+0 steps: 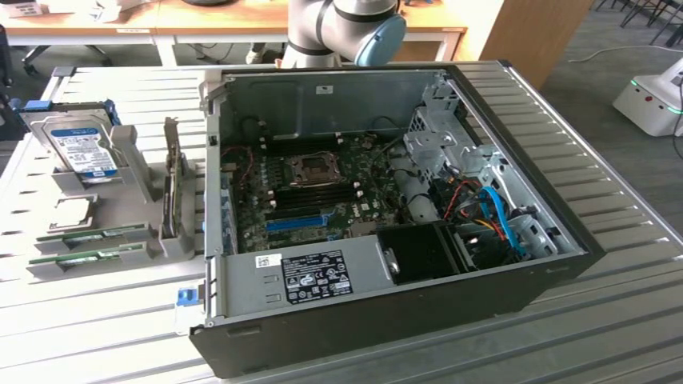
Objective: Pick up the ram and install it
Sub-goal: 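Pick up the ram and move it above insertion slot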
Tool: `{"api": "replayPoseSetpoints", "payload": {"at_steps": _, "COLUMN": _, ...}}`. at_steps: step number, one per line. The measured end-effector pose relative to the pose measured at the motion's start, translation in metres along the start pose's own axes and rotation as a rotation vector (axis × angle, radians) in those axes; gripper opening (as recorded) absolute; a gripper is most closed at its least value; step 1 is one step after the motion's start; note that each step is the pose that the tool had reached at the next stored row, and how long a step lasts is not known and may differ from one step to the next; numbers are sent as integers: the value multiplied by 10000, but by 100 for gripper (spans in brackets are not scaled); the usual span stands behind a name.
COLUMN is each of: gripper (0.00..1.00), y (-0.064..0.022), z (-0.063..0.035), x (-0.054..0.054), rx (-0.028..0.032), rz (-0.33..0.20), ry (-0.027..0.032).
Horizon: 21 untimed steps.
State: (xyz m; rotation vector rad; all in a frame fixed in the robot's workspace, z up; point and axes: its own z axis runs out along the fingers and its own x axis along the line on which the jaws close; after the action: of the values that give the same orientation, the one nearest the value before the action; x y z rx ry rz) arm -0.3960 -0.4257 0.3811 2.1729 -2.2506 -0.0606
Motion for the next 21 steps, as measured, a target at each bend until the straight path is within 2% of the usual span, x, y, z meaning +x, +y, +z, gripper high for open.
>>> {"api": "replayPoseSetpoints", "payload": {"at_steps": 12, "gripper": 11, "y": -5, "z": 148, "x": 3, "rx": -4, "rz": -2, "ry": -62}}
{"api": "replayPoseSetpoints", "payload": {"at_steps": 21, "gripper": 11, "y": -5, "z": 155, "x": 3, "rx": -6, "rz": -3, "ry": -64}}
